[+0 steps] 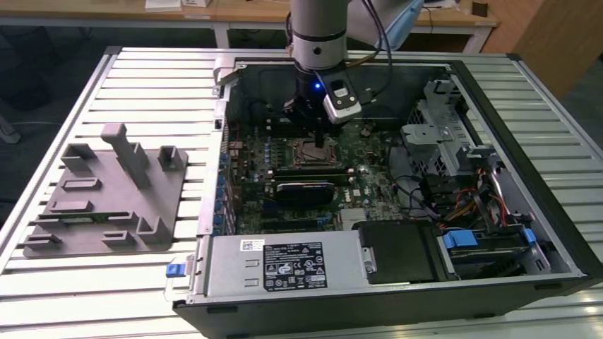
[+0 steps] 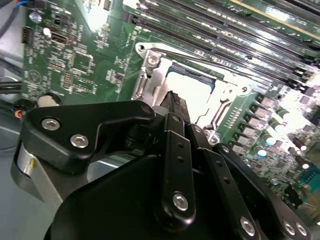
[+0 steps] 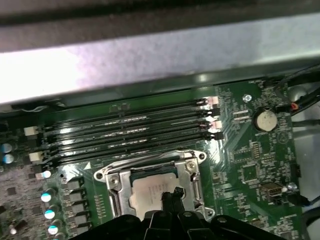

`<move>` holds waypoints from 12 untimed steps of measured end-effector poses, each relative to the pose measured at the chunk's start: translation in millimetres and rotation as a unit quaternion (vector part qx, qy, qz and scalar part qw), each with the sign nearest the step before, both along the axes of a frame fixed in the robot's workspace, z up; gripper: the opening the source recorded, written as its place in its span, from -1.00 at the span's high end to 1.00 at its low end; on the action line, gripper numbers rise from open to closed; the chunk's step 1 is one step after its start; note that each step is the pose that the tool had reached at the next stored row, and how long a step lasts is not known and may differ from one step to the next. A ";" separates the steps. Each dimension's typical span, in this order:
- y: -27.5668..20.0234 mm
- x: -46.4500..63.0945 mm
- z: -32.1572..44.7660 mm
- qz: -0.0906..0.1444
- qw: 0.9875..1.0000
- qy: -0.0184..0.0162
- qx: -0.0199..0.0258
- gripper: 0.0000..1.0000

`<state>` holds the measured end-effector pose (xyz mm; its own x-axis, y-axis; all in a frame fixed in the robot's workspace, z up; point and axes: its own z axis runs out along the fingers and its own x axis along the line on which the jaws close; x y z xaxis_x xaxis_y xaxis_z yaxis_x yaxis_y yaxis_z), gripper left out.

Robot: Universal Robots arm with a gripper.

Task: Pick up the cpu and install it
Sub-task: 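Install the first cpu locking lever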

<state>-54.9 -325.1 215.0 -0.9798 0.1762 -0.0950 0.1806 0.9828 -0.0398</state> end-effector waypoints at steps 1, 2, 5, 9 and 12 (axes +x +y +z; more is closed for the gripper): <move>0.0 0.2 -0.1 0.000 1.000 0.005 0.000 0.79; 0.0 0.4 -0.1 0.000 1.000 0.009 0.000 0.79; 0.0 0.4 0.0 0.000 1.000 0.011 0.000 0.79; 0.0 0.4 0.0 0.000 1.000 0.012 0.000 0.79; 0.0 0.5 1.8 0.000 1.000 0.012 -0.001 0.79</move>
